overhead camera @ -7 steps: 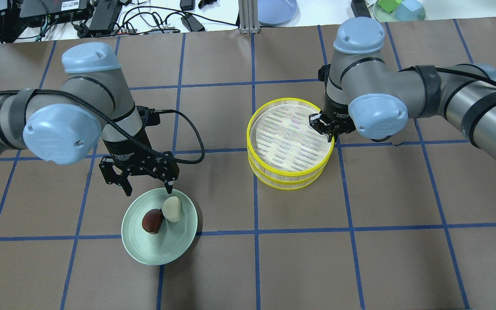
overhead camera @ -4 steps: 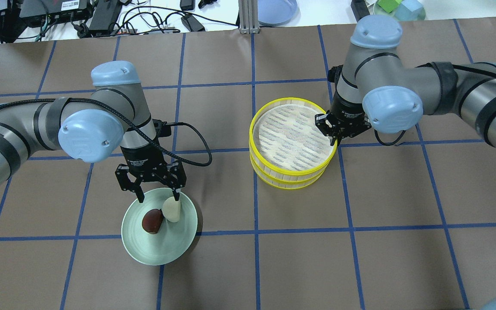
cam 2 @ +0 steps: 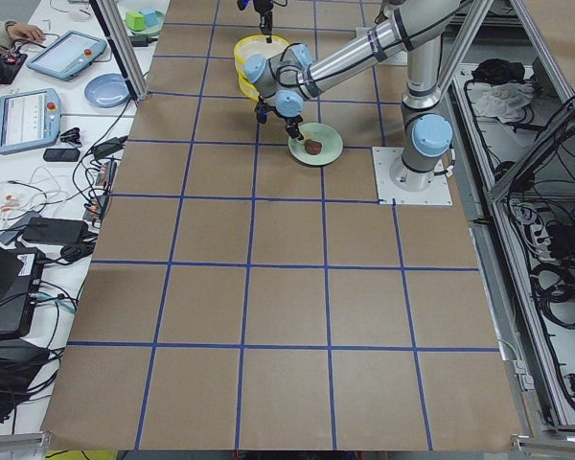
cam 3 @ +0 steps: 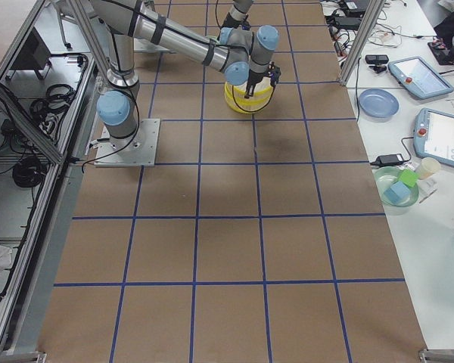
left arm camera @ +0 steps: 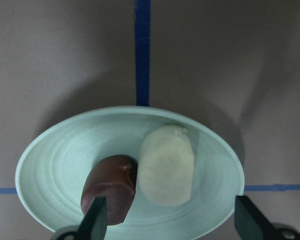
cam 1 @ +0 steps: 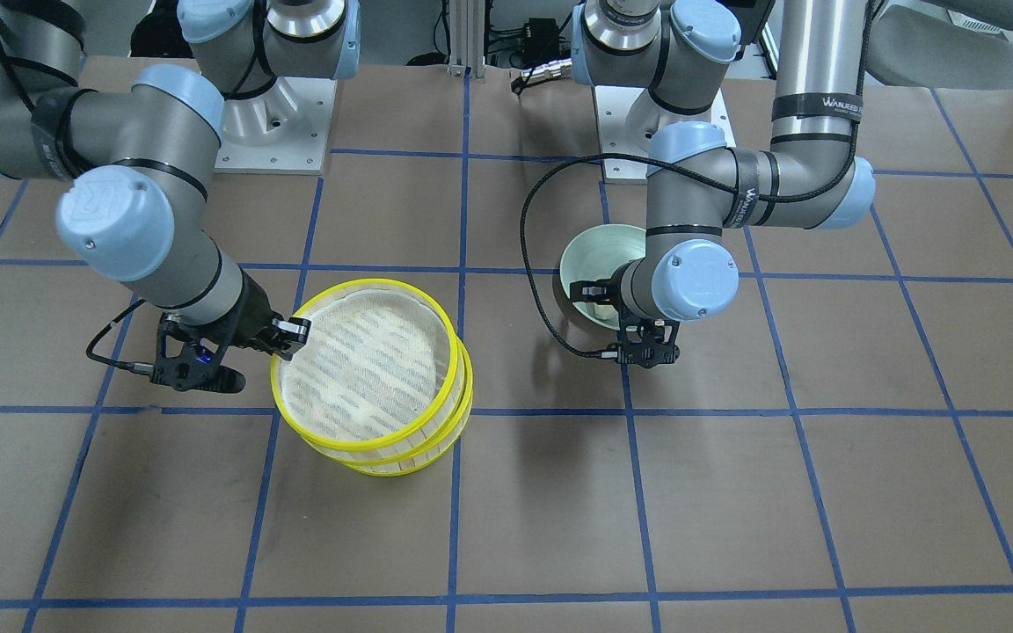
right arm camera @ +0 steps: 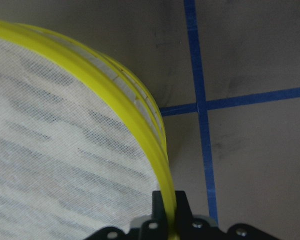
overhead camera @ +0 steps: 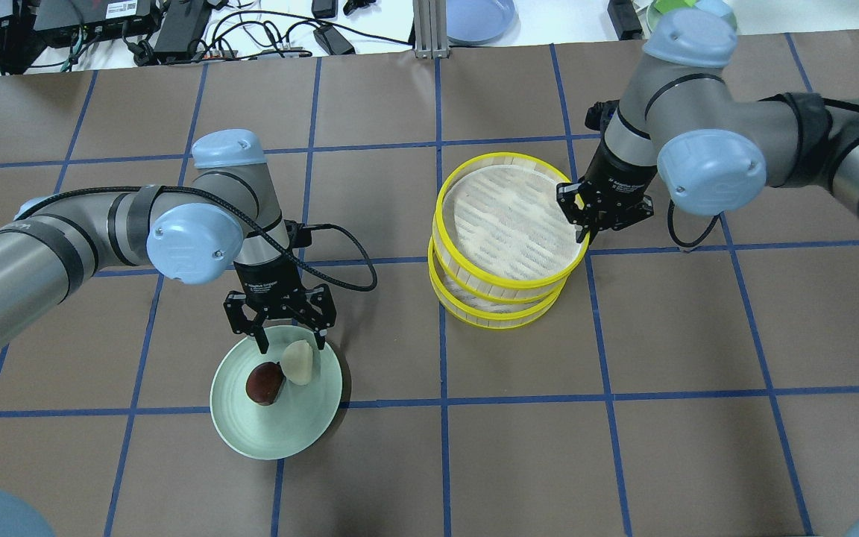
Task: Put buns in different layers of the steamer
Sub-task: 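Lift top tier aside with right gripper while left gripper grasps white bun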
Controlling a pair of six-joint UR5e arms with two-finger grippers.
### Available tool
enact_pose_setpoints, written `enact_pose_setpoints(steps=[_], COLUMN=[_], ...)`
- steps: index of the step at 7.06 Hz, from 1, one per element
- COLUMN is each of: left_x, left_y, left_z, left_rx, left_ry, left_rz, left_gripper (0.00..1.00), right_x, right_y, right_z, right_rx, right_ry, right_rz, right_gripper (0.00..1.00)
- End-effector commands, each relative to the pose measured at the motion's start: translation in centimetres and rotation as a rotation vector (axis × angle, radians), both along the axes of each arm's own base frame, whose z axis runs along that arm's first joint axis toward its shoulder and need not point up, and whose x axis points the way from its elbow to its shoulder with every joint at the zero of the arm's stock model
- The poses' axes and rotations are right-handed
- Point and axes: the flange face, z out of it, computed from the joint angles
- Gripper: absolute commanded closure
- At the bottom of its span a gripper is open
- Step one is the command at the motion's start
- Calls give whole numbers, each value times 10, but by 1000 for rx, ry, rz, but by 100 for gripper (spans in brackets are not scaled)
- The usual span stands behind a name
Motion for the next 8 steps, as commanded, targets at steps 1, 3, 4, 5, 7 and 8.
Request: enact_pose_setpoints(steps=[1, 3, 4, 5, 7, 8], left_x=[0, -1, -1, -1, 0, -3], left_y=[-7, -6, -4, -9, -43, -64], left_z=[-16, -11, -7, 0, 63, 108], left_rx=[-11, -7, 2, -11, -77, -161], left_ry=[0, -35, -37, -37, -50, -44], left_rz=[1, 56, 58, 40, 43, 45], left_gripper=[42, 100, 100, 100, 100, 100], right_x=[-34, -66, -84, -103, -133, -143], right_y=[-8, -8, -8, -8, -10, -10], right_z=[32, 40, 40, 35, 29, 24], right_rx=[-67, -73, -72, -53, -40, -33], right_ry=[-2, 13, 32, 106, 115, 110], right_rz=[2, 5, 11, 55, 134, 158], right_gripper=[100, 100, 100, 100, 100, 100])
